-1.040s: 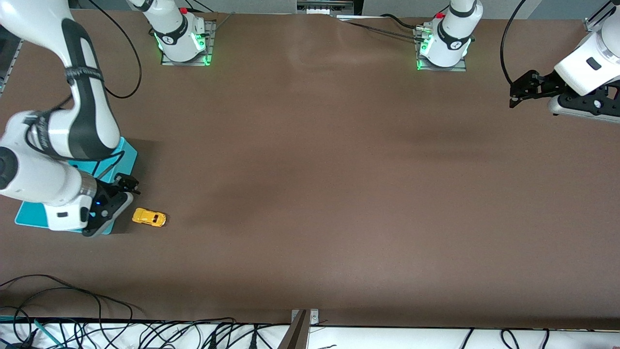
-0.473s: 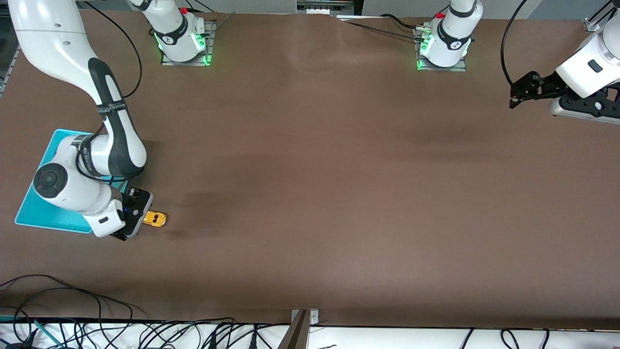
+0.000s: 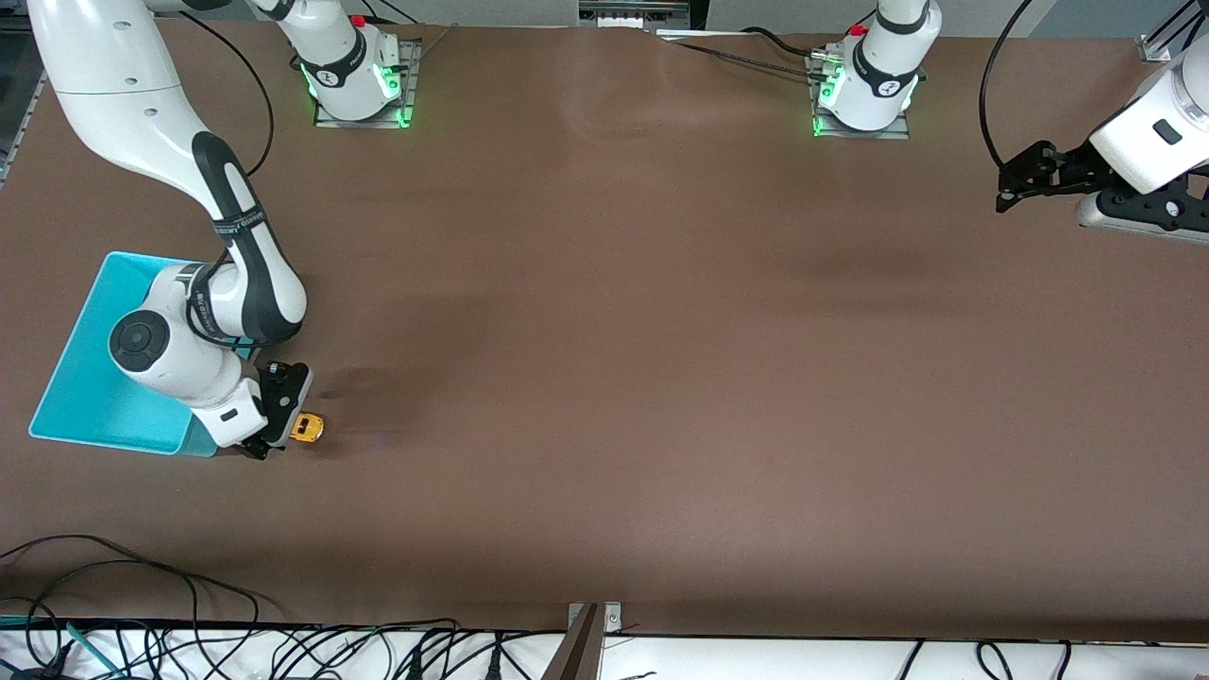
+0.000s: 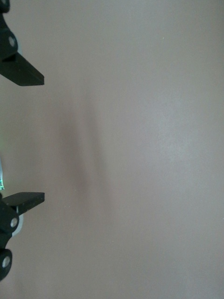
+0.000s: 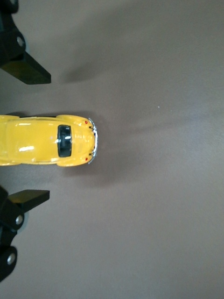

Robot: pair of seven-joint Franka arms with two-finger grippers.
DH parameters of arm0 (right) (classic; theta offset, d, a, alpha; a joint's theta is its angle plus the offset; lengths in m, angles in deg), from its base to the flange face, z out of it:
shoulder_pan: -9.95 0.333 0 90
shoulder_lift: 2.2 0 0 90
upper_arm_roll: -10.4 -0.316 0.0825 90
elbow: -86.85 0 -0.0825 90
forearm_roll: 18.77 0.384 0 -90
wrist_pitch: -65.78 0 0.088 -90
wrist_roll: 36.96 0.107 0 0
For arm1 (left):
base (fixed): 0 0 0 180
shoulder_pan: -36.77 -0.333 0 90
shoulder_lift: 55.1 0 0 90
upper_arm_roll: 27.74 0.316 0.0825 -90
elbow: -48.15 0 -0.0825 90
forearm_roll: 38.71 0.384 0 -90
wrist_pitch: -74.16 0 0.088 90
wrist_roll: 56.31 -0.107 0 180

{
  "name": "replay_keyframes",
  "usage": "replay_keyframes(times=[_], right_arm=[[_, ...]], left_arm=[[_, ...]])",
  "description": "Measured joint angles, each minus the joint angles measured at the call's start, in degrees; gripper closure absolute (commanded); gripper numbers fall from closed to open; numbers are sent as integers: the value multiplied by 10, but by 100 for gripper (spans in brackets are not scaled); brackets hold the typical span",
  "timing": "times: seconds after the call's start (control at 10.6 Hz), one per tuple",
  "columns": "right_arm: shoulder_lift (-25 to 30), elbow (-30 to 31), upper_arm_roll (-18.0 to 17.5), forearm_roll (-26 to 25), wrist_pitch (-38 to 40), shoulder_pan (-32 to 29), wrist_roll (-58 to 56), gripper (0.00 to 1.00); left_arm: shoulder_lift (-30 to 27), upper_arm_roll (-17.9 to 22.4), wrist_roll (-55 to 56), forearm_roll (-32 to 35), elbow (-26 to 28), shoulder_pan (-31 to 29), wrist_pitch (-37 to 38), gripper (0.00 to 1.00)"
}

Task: Wind up and store yellow beetle car
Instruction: 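Lower the right gripper and grasp the yellow car, then lift the car with the right gripper over the turquoise bin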

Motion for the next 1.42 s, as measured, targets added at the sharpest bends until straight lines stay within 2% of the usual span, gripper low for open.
replay_keyframes(times=[0.09,0.38,0.47,0.85,1.04,1.42], right_arm=[[-1,9,0,0,-12,0,0,2],[-6,18,0,0,-28,-1,-6,82],[-6,18,0,0,-29,-1,-12,100],[11,15,0,0,-10,-3,-23,100],[53,12,-1,0,65,-3,-46,100],[181,14,1,0,243,-4,-124,100]], left_arm=[[0,0,0,0,0,0,0,0],[1,0,0,0,0,0,1,0],[2,0,0,0,0,0,1,0],[2,0,0,0,-1,0,1,0],[2,0,0,0,-1,-1,1,0],[3,0,0,0,-2,-1,1,0]])
